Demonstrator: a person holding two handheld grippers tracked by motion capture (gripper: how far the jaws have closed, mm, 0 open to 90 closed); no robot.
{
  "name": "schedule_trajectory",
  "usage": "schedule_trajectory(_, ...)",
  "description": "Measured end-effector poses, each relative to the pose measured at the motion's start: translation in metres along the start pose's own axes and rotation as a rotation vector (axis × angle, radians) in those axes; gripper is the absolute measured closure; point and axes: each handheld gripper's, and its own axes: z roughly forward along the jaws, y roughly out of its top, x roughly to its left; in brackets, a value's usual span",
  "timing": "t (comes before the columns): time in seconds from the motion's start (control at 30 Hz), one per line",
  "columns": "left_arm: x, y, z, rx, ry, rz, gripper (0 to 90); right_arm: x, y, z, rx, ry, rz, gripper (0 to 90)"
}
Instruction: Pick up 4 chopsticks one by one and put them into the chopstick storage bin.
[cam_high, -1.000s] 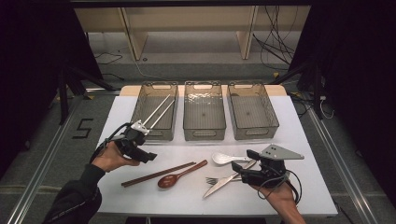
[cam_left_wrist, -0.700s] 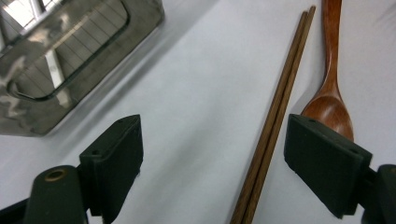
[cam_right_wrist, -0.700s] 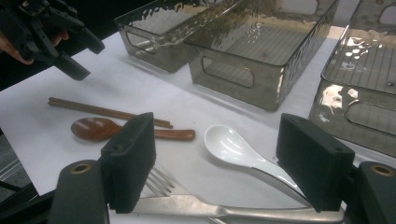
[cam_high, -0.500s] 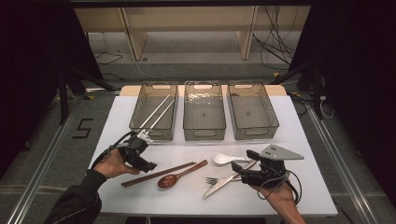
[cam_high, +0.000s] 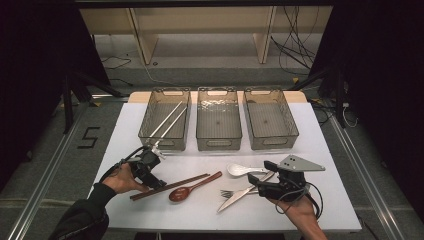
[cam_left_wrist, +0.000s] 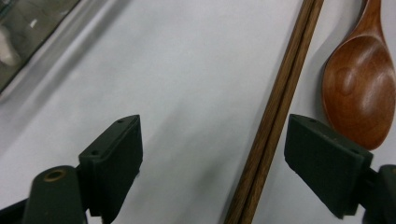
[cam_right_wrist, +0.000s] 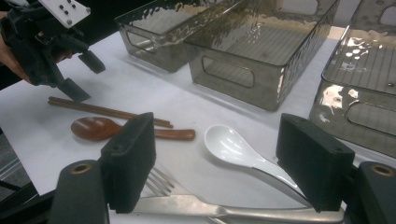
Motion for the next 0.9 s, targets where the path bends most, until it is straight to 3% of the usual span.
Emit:
schedule_trajectory(0.17, 0.0, -0.002, 0.003, 0.014, -0.013, 0.008, 26.7, 0.0, 0.0, 0.0, 0.0, -0.001, -0.002, 29.3)
schedule_trajectory(0.33, 0.0, -0.003, 0.006, 0.043, -0.02, 0.045, 34.2, 0.0, 0.0, 0.0, 0.0, 0.0, -0.003, 29.3)
schedule_trajectory(0.77, -0.004, -0.002, 0.01, 0.044, -0.044, 0.076, 48.8, 0.0, 0.0, 0.0, 0.001, -0.001, -0.003, 29.3)
schedule_trajectory(0.9, -0.006, -0.002, 0.012, 0.065, -0.023, 0.094, 51.7, 0.0, 0.0, 0.0, 0.001, -0.001, -0.003, 29.3)
